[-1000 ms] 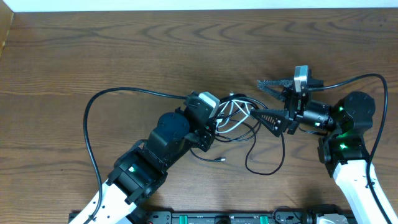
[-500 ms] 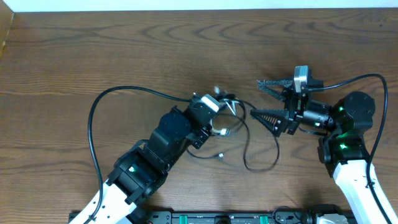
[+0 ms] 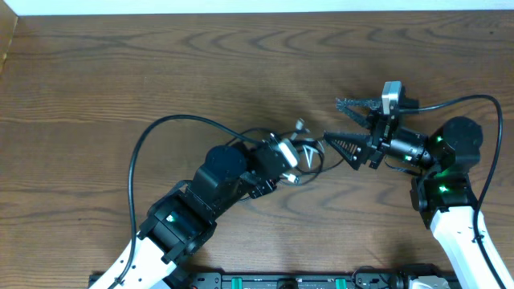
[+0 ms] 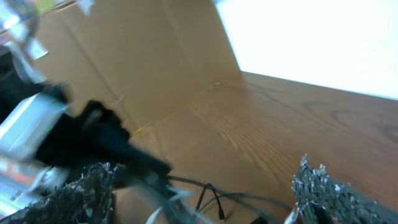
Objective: Untangle cables
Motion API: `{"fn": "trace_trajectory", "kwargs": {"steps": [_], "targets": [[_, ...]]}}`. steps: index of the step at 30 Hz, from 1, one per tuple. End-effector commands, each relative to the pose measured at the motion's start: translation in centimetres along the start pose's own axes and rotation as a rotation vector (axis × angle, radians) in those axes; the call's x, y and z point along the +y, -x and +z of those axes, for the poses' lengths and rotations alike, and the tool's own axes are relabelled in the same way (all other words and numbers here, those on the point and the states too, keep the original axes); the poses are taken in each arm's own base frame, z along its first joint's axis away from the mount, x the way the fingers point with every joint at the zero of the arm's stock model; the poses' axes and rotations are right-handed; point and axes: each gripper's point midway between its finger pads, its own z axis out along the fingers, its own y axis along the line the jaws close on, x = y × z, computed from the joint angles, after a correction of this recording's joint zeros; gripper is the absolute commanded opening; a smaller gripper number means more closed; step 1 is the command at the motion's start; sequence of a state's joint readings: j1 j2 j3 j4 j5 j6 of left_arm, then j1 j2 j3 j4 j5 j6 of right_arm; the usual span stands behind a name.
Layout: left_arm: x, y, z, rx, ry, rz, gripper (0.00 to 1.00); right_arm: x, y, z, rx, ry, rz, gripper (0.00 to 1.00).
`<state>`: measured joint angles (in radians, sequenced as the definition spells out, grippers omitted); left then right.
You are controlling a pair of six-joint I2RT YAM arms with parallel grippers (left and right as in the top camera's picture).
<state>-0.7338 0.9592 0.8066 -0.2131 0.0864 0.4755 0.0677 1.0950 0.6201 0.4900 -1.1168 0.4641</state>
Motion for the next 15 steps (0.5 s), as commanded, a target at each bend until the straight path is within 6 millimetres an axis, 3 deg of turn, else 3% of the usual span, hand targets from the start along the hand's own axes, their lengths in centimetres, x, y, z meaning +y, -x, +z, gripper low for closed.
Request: {"fn": "trace_trajectory", "kwargs": {"steps": [1,9,15], "targets": [[-2.4,1.8,-0.7,-0.103,-0.139,0.162,0.08,-1.9,0.4,-0.2,-0.031,-0.105,0.039,0.91],[-2.0,2.9,-0.8,-0.153,-0.120,0.235,0.08,-1.8,-1.1,0.0,0.017,-0.094,0.106,0.88],[-1.4,4.4,-0.8,-0.212,-0.085,0.244,0.08,0.1,-2.7,1.0,0.083,-0.006,0.112,0.86]]}}
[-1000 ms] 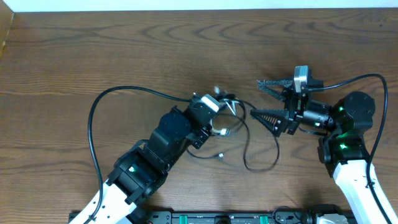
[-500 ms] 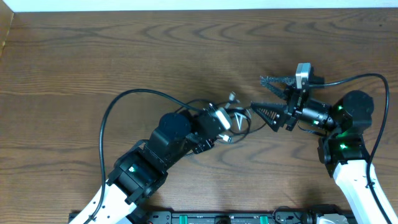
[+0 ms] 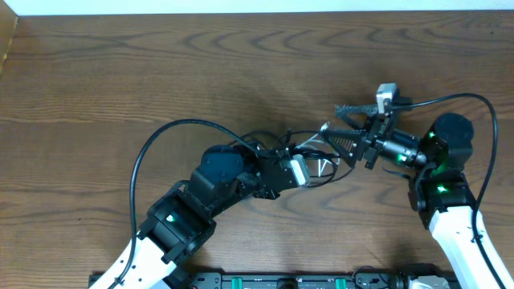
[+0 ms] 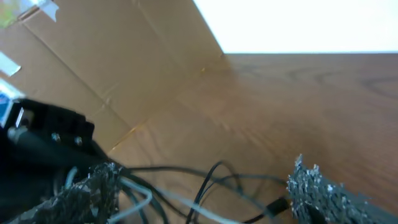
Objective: Untangle cables
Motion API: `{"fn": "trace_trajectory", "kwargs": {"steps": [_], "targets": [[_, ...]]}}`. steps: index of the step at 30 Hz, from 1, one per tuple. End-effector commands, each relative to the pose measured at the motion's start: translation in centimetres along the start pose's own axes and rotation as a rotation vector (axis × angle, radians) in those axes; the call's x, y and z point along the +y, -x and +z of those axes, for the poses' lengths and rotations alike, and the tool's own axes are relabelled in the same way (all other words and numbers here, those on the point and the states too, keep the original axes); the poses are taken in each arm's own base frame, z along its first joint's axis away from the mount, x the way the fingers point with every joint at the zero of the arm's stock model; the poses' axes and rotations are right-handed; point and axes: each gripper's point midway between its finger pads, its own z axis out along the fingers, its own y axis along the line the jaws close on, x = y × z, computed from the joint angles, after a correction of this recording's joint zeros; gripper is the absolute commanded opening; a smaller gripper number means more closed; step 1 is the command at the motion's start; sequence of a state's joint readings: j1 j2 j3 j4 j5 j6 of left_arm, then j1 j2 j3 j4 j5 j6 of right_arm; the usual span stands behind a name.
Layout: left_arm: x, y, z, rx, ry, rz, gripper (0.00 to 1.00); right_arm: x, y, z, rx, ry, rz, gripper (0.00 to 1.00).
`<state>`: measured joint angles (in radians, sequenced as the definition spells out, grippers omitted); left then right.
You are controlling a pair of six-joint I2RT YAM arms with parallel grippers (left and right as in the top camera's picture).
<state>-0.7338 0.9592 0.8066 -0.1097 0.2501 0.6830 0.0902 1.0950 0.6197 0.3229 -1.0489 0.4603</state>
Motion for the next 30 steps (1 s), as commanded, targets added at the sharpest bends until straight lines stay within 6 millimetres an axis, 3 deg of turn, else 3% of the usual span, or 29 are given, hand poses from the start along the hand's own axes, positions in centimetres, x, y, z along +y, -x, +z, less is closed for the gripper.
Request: {"fn": "trace_trajectory", "kwargs": {"steps": [1,6,12,20,30], "targets": [[0.4,1.0,-0.2,-0.040,0.010,0.036,0.08,1.9,-0.8,0.7,0.044,0.082,-0.040,0.86],[0.6,0.7,-0.1,-0.025,0.022,0.055,0.08,3.6,-1.8,1.2,0.084,0.157,-0.058,0.85],[2.8,-0.7,-0.3,0.061,0.146,0.053,0.08,4.8,-2.4,1.0,0.117,0.225,-0.057,0.84],[3.6,-0.7,-0.4,0.070,0.188,0.054,0.08,6.4,-3.4,1.6,0.154,0.290,-0.068,0.83],[4.3,-1.2,-0.6,0.100,0.230,0.045,0.08,6.3,-4.2,1.8,0.179,0.285,-0.054,0.81]]}}
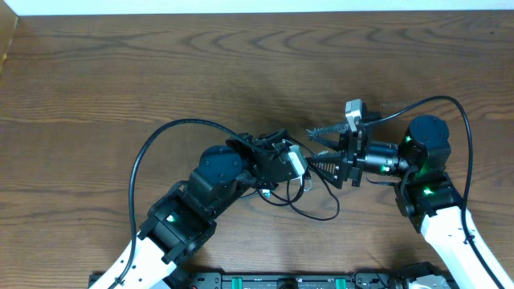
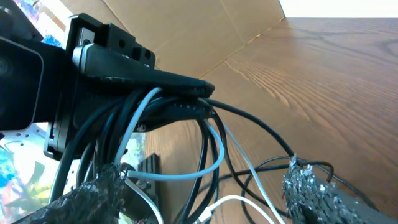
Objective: Untangle cables
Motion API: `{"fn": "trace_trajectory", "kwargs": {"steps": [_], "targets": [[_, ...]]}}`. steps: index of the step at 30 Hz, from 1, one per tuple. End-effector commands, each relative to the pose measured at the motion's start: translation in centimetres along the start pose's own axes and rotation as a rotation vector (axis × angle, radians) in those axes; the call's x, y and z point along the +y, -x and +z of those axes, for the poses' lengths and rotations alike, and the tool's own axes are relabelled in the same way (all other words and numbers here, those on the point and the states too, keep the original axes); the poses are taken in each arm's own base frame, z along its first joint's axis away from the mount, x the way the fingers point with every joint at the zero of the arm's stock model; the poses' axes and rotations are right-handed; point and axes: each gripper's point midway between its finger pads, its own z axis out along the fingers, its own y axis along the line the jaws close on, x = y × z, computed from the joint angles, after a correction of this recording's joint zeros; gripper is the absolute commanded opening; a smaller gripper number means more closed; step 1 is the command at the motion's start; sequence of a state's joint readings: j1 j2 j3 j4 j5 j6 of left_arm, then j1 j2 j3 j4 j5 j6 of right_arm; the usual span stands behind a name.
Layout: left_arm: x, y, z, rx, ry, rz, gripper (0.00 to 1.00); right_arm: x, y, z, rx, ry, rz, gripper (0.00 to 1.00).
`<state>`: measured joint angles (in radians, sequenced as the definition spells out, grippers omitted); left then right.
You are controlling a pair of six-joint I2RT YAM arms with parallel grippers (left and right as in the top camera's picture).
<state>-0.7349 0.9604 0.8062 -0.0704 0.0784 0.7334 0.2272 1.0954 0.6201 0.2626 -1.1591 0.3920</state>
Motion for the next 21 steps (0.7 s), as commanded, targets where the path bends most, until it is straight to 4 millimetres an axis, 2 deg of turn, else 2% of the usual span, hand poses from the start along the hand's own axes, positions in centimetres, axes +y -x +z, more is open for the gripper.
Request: {"fn": "trace_trajectory", "kwargs": {"steps": [1,4,11,13,14,15,21], "targets": [[1.59,-0.50,-0.14,0.037,0.078,-0.011,0.08,1.64,-0.55,0.25,0.036,0.082,-0.029,0.81],[2.18,-0.95,-0.23,0.064,0.113,-0.016,0.08,1.62,-0.67,0.24,0.040,0.082,-0.023,0.81],[2.19,-0.97,-0.23,0.064,0.114,-0.026,0.08,1.80,-0.78,0.23,0.045,0.093,-0.021,0.78],[2.18,-0.96,-0.22,0.064,0.113,-0.026,0.08,1.84,-0.79,0.22,0.046,0.095,-0.021,0.80],[2.15,-0.94,-0.22,0.062,0.112,-0.026,0.08,1.84,-0.77,0.22,0.045,0.095,-0.023,0.85],[2.10,-0.93,-0.21,0.061,0.109,-0.026,0.08,1.87,-0.69,0.22,0.043,0.096,-0.030,0.86],[1.86,-1.07,-0.20,0.065,0.098,-0.042,0.08,2.17,-0.01,0.21,0.023,0.104,-0.082,0.86]]}}
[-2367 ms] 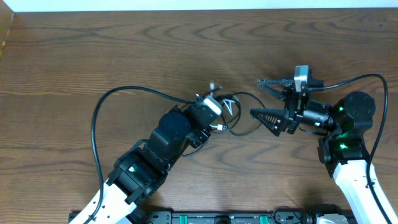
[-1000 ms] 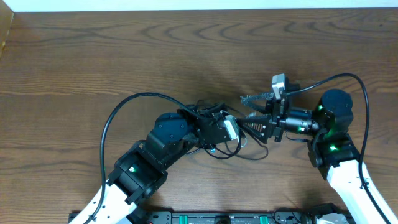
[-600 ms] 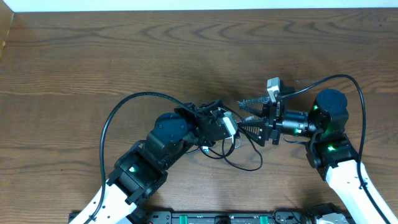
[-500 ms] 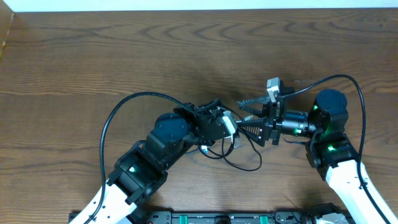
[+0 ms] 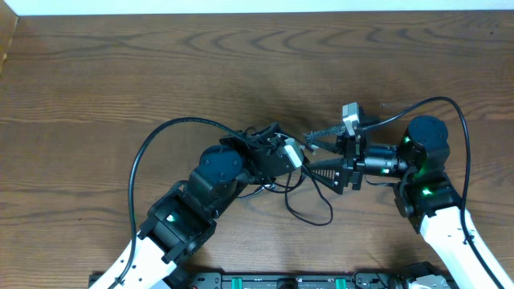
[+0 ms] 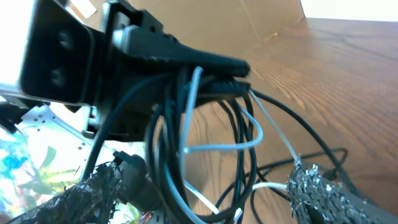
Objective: Untangle cables
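Note:
A tangled bundle of black, white and pale blue cables (image 5: 281,156) hangs from my left gripper (image 5: 271,146), which is shut on it at mid-table. One black loop (image 5: 309,210) trails onto the wood below. My right gripper (image 5: 310,152) stands open, pointing left at the bundle. In the right wrist view the cable strands (image 6: 208,140) hang between its rough dark fingers (image 6: 93,193), and the left gripper's black jaws (image 6: 186,56) clamp the strands above. The right fingers do not pinch any cable.
A brown wooden table (image 5: 120,72) carries everything. The left arm's own black cable (image 5: 161,132) arcs over the table to the left. The right arm's cable (image 5: 450,108) arcs at the right. A cardboard wall (image 6: 205,25) stands at the table's left edge.
The left gripper and its bundle sit slightly further up and left. The trailing loop on the table has shifted left. The right gripper stays open around the strands, barely moved.
At first my right gripper stood open to the right of the bundle held by my left gripper. Then both had drawn nearer each other. By 0.7 s ago the right arm had come left, its fingers either side of the hanging strands, and it stays there now.

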Motion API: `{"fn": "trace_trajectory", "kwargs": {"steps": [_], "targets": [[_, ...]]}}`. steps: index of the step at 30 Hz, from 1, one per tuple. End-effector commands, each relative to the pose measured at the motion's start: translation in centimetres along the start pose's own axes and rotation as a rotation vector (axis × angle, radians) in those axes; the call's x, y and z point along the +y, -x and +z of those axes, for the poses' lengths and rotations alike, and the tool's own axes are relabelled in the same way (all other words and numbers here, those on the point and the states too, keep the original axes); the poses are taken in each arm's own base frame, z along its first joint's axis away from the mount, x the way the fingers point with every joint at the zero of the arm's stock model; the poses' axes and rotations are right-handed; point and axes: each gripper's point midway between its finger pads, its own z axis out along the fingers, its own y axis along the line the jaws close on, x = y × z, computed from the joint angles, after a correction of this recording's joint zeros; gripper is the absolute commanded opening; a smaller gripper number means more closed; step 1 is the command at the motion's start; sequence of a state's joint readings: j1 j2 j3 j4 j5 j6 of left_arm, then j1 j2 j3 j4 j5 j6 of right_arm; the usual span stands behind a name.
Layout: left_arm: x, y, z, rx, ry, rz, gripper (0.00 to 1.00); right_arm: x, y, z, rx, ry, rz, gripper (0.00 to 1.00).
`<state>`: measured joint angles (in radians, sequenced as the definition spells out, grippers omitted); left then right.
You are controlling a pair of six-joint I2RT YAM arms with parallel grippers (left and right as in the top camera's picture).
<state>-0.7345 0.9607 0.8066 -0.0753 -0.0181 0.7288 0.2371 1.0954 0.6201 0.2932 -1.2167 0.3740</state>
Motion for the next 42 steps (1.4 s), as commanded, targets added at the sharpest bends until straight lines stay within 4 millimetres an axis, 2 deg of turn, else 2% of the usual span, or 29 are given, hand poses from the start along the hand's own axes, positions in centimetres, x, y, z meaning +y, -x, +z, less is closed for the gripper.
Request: {"fn": "trace_trajectory", "kwargs": {"steps": [1,4,10,17,20,24,36,42], "targets": [[0.6,0.1,-0.1,0.002,0.024,-0.049,0.08,0.9,0.2,0.1,0.006,0.038,-0.038,0.85],[0.2,0.3,-0.1,-0.013,-0.001,-0.055,0.08,0.7,0.3,0.1,0.003,0.030,-0.039,0.83],[-2.1,1.9,-0.3,-0.105,-0.133,-0.047,0.07,-0.2,0.8,0.1,-0.025,-0.027,-0.049,0.82],[-3.1,1.1,-0.4,-0.084,-0.176,0.060,0.08,0.8,2.6,0.0,-0.074,-0.003,-0.140,0.83],[-3.1,1.3,-0.4,-0.093,-0.179,0.064,0.08,0.8,3.2,-0.1,-0.095,-0.013,-0.154,0.82],[-4.2,2.2,-0.8,-0.154,-0.240,0.111,0.08,0.5,3.4,-0.1,-0.103,-0.031,-0.146,0.81],[-3.7,3.0,-0.8,-0.189,-0.216,0.125,0.08,-0.4,1.9,0.0,-0.061,-0.049,-0.046,0.75],[-3.5,2.7,-0.7,-0.170,-0.202,0.124,0.08,0.0,1.4,0.1,-0.042,-0.022,-0.032,0.75]]}}
